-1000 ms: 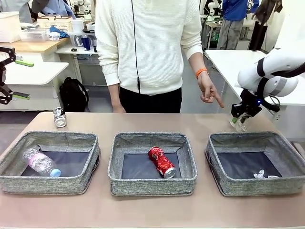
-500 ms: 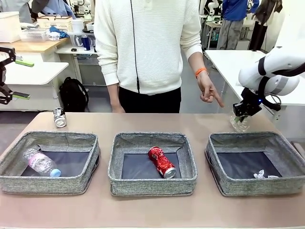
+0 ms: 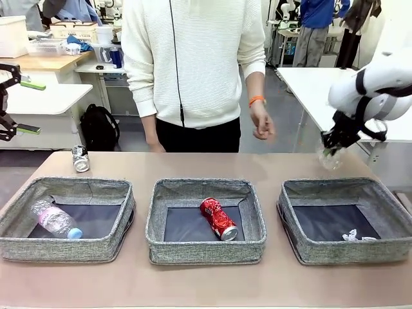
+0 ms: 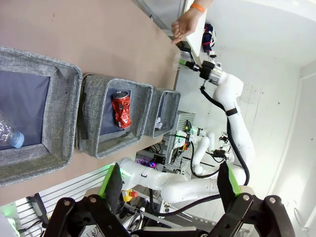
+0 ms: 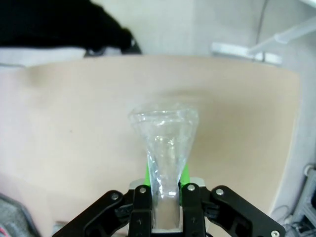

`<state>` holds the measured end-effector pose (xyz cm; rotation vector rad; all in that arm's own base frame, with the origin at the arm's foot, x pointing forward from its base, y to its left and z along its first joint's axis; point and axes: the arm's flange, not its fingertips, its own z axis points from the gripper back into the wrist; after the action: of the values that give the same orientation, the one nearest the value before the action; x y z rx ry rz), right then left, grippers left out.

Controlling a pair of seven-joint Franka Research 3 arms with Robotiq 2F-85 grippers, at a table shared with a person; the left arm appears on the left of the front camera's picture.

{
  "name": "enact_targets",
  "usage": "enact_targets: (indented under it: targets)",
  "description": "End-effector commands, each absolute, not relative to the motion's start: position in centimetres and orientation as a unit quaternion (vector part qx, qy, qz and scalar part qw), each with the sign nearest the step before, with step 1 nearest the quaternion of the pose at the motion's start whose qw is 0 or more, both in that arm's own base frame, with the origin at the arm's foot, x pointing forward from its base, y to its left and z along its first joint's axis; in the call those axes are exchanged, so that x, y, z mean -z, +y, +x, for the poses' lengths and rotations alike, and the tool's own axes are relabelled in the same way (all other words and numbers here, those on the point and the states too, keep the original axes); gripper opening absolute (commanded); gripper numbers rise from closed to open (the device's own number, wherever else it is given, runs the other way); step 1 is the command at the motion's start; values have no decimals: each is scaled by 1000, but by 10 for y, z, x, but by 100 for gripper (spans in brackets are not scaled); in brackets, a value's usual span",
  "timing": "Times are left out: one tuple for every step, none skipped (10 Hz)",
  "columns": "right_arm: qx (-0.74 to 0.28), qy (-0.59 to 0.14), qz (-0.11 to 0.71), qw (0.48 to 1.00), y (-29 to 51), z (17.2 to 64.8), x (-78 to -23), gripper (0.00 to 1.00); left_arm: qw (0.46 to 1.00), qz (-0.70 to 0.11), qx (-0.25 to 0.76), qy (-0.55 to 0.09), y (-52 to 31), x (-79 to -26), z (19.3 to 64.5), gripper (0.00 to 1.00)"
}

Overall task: Sort the waste into the appropriate baskets.
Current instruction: Pick up the waste item pointed out by the person.

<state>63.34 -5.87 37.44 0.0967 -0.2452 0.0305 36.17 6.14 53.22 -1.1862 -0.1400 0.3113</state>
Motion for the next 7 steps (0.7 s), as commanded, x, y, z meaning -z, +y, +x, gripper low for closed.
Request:
enact_targets:
  targets:
    - [36,-139,17,989,-55,596,-471,20,809,-566,-143,-67,61,-535,361,100]
    - [48,-119,4,992,-43,565,-506,20,809,-566,-143,-67,61,-535,361,100]
    - [39,-109,-24,993,-26,530,-524,20,809,-566,-143,-67,61,-535,361,100]
    - [25,-99,-41,994,-14,505,-530,20,809,-566,-143,-67,61,-535,361,100]
    - [-12,-122,-53,991,5,463,-532,20,809,-566,-143,-67,61,-535,361,100]
    - [-21,-138,-49,989,11,447,-523,20,809,-566,-143,-67,61,-535,361,100]
    - [-12,-133,-33,991,1,456,-513,20,809,-566,-143,-67,61,-535,361,100]
